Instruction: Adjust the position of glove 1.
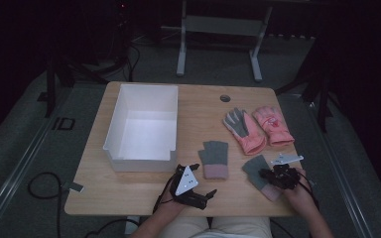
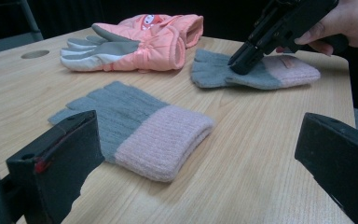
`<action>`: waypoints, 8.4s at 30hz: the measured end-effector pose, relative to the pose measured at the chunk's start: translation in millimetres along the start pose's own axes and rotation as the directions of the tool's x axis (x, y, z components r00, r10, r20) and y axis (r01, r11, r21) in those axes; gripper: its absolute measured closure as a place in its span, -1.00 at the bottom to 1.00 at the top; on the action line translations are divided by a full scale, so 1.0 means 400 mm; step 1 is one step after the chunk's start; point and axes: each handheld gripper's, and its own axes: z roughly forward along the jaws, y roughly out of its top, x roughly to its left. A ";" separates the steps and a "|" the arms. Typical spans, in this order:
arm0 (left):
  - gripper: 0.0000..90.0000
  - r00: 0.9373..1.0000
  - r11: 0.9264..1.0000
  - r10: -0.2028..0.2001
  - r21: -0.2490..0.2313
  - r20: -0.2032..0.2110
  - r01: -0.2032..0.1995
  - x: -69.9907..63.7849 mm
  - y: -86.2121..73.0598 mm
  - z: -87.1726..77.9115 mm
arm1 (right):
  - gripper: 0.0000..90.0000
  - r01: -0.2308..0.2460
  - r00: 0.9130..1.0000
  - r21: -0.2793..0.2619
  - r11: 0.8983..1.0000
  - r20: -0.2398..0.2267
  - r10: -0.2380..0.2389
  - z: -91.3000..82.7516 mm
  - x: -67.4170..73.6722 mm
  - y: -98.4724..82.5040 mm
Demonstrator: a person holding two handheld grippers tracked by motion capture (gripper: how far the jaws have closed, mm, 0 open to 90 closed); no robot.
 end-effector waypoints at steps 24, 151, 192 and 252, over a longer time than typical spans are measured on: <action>-1.00 1.000 1.000 0.014 0.000 0.004 -0.014 -0.003 0.000 0.000 | 0.90 -0.313 0.886 -0.247 0.917 0.270 0.376 -0.163 0.046 0.067; -1.00 1.000 1.000 0.019 0.007 -0.011 -0.019 -0.005 0.001 0.001 | 0.91 -0.232 0.973 -0.086 0.969 -0.029 0.230 0.146 0.220 0.299; -0.77 0.994 0.990 0.091 0.103 0.068 -0.098 -0.011 0.090 0.042 | 0.43 -0.141 0.990 -0.142 0.980 -0.032 0.138 0.090 0.123 0.315; 0.53 0.955 0.868 0.233 0.404 0.183 -0.290 0.072 0.147 0.143 | 0.60 -0.263 0.930 -0.032 0.964 -0.274 0.245 0.190 0.081 0.348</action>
